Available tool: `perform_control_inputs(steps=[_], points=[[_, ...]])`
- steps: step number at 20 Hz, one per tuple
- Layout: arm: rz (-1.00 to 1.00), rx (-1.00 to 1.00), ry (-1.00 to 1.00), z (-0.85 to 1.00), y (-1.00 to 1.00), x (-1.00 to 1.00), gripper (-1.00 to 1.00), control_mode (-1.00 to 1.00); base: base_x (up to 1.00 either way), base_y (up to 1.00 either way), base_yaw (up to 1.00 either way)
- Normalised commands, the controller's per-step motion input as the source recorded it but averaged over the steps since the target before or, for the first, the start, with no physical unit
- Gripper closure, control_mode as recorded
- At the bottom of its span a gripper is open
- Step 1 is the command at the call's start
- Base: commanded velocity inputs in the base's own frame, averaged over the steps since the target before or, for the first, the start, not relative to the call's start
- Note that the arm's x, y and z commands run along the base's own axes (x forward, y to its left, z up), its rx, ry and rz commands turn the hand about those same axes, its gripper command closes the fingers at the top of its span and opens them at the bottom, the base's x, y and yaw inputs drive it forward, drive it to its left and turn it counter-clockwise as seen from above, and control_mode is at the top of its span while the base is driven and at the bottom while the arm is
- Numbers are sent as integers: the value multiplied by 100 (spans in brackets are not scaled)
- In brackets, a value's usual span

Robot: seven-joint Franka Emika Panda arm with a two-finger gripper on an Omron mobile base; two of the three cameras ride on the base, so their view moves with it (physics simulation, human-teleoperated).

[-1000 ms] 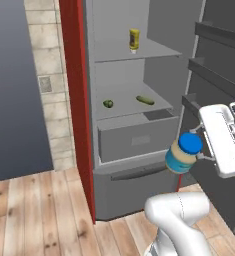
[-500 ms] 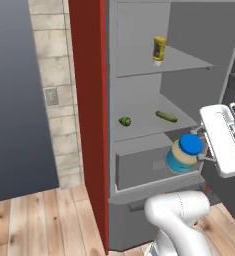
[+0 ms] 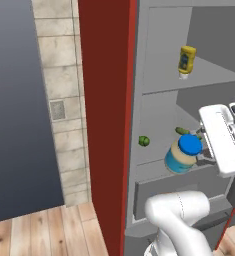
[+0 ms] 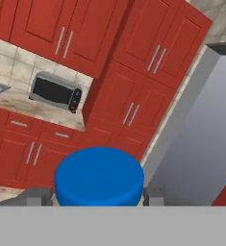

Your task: Place the mustard and mayonnaise from the counter to the top shelf of the fridge. If the existing items in the fridge are on the top shelf, move them to other shelves.

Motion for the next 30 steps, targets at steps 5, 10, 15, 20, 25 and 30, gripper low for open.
perform_control_inputs(steps=[5,10,15,20,25,30], points=[[-3,0,0,13,0,6,100,-100,54,2,-6],[-29,0,0,98,-21,3,100,-100,0,0,0],[-33,0,1,97,-67,0,100,-100,0,0,0],[-34,2,14,54,-67,17,100,-100,0,0,0],[-24,9,4,5,-9,60,100,-100,0,0,0],[-17,9,3,0,10,78,100,-100,0,0,0]])
